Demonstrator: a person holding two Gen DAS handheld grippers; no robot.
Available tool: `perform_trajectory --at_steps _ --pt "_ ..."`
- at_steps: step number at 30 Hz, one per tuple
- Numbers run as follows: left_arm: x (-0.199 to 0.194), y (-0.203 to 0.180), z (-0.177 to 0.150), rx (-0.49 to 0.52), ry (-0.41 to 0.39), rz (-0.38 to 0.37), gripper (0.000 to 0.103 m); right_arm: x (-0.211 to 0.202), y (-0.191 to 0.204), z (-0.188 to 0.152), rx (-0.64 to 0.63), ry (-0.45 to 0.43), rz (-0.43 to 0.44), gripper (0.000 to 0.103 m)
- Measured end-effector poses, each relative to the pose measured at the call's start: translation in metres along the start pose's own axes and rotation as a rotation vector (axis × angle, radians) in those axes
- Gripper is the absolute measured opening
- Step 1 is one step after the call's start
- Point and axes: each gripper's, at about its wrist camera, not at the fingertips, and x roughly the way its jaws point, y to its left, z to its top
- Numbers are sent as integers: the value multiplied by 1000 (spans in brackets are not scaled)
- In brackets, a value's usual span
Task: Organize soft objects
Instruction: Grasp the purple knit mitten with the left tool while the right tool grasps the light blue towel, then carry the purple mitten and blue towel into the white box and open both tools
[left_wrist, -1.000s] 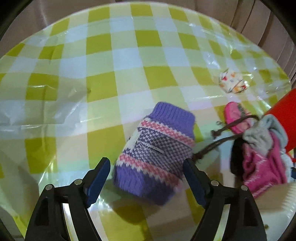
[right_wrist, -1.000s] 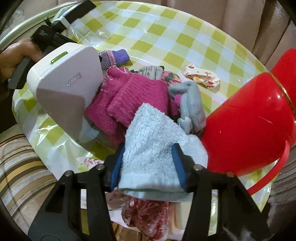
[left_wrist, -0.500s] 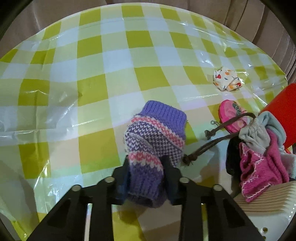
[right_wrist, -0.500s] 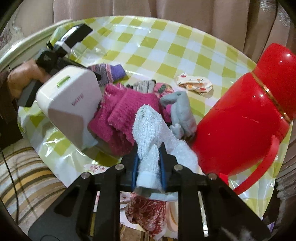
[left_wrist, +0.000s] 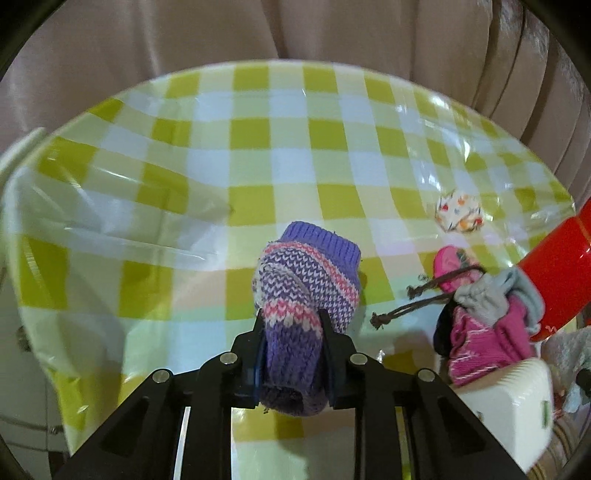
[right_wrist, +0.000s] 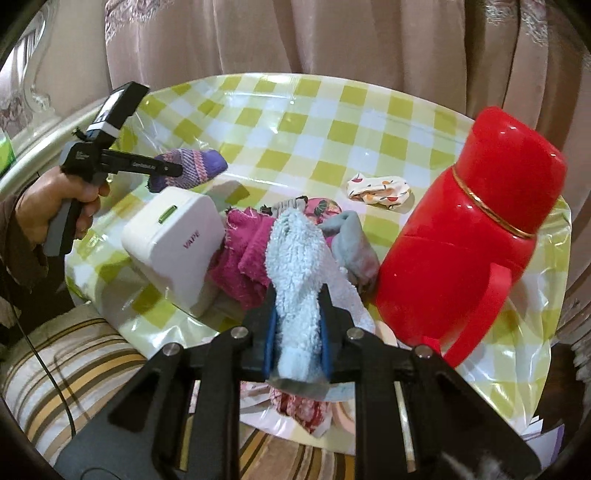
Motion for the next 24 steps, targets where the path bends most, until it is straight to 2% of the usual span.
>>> perform_trajectory --at_steps 7,12,18,24 --pt "-63 -12 0 -28 -122 -11 25 -29 -11 -6 47 -37 5 23" --pt "-106 -33 -6 -16 -194 -57 25 -51 -20 -14 73 -61 -8 22" --pt "-144 -74 -17 26 -239 -129 25 -73 -36 -31 120 -74 -21 22" --pt "-164 -116 -31 69 -252 -201 25 -101 -64 -50 181 -92 -58 22"
